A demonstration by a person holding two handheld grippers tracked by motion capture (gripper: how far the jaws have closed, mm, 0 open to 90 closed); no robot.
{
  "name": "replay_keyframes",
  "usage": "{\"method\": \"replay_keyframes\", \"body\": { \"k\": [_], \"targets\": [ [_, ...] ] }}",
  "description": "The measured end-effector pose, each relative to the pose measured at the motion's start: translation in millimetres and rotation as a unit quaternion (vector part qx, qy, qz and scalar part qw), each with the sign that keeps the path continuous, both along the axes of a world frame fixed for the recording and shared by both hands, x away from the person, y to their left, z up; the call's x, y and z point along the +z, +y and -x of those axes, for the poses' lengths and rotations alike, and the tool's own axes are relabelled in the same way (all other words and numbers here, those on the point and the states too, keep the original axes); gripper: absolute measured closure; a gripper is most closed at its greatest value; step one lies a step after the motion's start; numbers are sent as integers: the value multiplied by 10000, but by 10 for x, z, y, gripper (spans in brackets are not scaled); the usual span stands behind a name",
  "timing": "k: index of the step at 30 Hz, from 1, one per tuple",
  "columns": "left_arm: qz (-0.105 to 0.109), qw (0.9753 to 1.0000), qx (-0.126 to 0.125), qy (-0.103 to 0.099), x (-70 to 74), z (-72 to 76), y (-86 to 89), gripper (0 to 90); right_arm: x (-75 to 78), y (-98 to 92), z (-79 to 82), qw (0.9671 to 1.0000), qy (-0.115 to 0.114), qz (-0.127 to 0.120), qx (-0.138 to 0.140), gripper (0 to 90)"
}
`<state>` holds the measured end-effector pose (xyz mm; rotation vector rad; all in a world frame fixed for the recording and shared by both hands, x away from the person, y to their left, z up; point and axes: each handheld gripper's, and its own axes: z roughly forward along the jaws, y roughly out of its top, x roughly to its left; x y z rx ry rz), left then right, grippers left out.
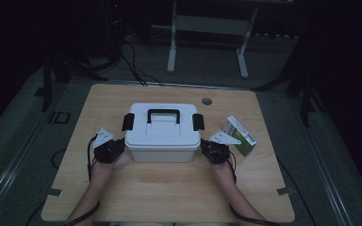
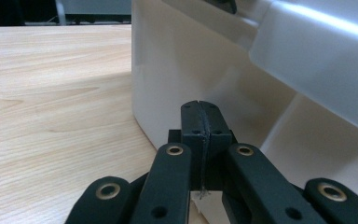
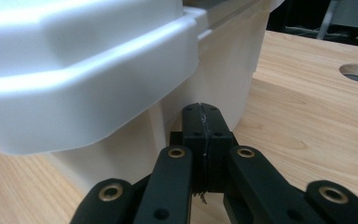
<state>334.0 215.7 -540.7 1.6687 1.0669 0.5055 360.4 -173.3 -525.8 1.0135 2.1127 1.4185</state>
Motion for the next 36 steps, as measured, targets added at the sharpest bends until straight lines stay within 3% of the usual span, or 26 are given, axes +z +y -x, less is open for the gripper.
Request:
{"method": "replay_keyframes", "body": {
  "k": [7,13,17,22,36],
  "targets": [
    [34,10000,-53,-11,-7,79,-80,899,-7,-91,78,10000,50,-42,-21,900],
    [-83,9998,-194,-24,10,141,-132,899,-5,-166,138,9999,110,-96,-51,900],
    [20,9997,-245,-5,-4,171,-149,899,-10,-203,195,9998,133,-153,-77,900],
    [-138,9994,-329,-39,17,218,-202,898,-2,-251,248,9999,108,-88,-74,900],
    [-188,9981,-591,-12,34,336,-314,898,4,-403,432,9999,77,-34,-140,900]
  ]
}}
